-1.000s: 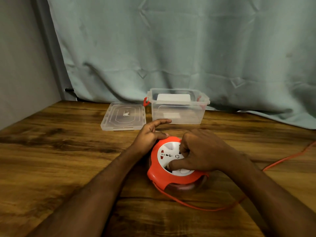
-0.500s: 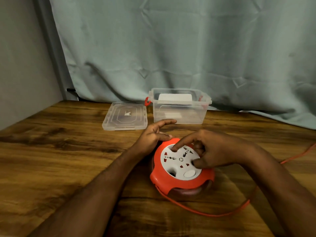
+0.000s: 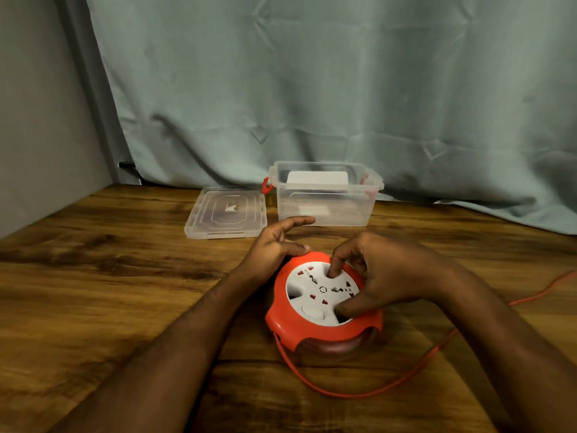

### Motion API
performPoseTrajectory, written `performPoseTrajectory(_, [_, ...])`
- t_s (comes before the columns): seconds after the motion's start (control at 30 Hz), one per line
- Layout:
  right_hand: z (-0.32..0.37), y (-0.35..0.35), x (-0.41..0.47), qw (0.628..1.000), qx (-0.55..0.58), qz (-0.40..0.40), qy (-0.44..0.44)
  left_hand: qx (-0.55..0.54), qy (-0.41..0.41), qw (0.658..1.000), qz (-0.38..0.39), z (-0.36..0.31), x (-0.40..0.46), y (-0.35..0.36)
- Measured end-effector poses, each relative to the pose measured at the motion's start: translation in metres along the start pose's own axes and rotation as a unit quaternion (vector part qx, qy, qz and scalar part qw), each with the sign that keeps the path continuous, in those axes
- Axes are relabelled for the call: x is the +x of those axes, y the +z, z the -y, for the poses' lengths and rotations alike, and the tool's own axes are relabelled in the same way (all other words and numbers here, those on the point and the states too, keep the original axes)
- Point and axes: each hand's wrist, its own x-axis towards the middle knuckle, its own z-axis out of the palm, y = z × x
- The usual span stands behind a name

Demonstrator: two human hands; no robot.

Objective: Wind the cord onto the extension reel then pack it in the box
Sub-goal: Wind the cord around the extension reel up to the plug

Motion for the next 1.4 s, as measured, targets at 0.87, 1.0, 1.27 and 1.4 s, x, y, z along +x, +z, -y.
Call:
performPoseTrajectory(0.87, [0.006, 0.008, 0.005, 0.997, -0.010, -0.074, -0.017, 0.000, -0.003, 1.000, -0.020, 0.001, 0.002, 0.000])
performPoseTrajectory(1.0, [-0.007, 0.001, 0.005, 0.997, 0.080, -0.008, -0.018, 0.002, -0.005, 1.000, -0.013, 0.002, 0.002, 0.000])
performPoseTrajectory(1.27, [-0.014, 0.001, 0.004, 0.994, 0.090, 0.049, -0.035, -0.003, -0.009, 1.000, 0.022, 0.002, 0.000, 0.003])
performPoseTrajectory(1.4, [-0.018, 0.000, 0.002, 0.989, 0.126, 0.070, -0.046, 0.019, -0.004, 0.999, 0.040, 0.002, -0.003, 0.003])
